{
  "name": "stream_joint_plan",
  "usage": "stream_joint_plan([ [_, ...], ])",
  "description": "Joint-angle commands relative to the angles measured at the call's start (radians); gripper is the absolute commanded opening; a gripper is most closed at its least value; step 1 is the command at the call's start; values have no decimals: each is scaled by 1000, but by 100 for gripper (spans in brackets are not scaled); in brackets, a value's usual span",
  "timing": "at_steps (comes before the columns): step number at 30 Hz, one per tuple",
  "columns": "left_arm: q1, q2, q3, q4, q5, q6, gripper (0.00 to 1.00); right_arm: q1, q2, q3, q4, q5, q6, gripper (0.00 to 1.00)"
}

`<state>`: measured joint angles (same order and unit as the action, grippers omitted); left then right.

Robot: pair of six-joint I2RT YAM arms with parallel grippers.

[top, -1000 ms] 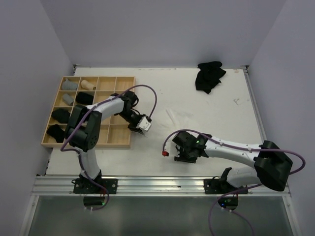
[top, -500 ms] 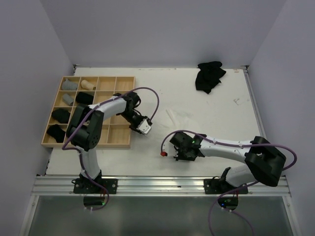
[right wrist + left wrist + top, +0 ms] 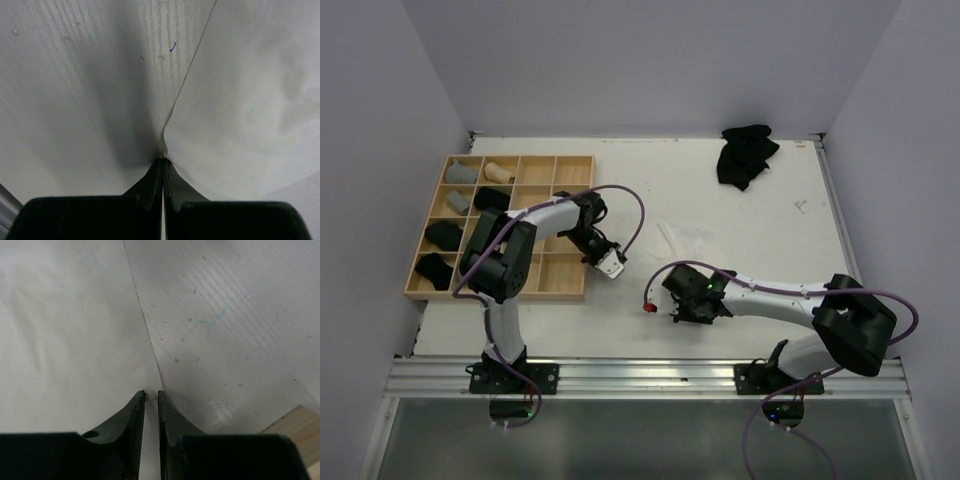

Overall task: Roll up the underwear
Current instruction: Flatten the underwear

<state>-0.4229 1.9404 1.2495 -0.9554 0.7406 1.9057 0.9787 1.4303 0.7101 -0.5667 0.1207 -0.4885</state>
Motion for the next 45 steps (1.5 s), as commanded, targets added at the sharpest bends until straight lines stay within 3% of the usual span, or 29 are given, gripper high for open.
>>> stream_joint_plan([
  [1, -16, 3, 4, -9, 3, 41, 19, -6, -36, -20, -7, -13, 34, 0],
  [10, -65, 14, -19, -11, -95, 59, 36, -5, -51, -23, -1, 13, 34, 0],
  [12, -71, 14, -21, 0, -107, 55, 31, -6, -57, -26, 2, 11, 33, 0],
  [14, -77, 20, -27, 27, -124, 24, 17, -5, -67, -24, 2, 22, 34, 0],
  [15, -80, 23, -27, 39, -141, 7, 5, -5, -73, -21, 2, 26, 36, 0],
  [16, -77, 26, -19, 43, -142, -5, 1, -5, -83, -20, 4, 39, 45, 0],
  [25, 6, -52, 128, -25, 95, -183, 0, -8, -356, 9, 28, 189, 189, 0],
  [34, 9, -150, 160, 92, 181, -477, 0, -11, -387, 166, -56, 275, 359, 0],
  [40, 10, -354, 42, 46, 233, -531, 0, -6, -456, 314, -234, 221, 580, 0],
  [45, 21, -533, -56, 49, 290, -706, 0, 11, -525, 477, -415, 221, 689, 0],
])
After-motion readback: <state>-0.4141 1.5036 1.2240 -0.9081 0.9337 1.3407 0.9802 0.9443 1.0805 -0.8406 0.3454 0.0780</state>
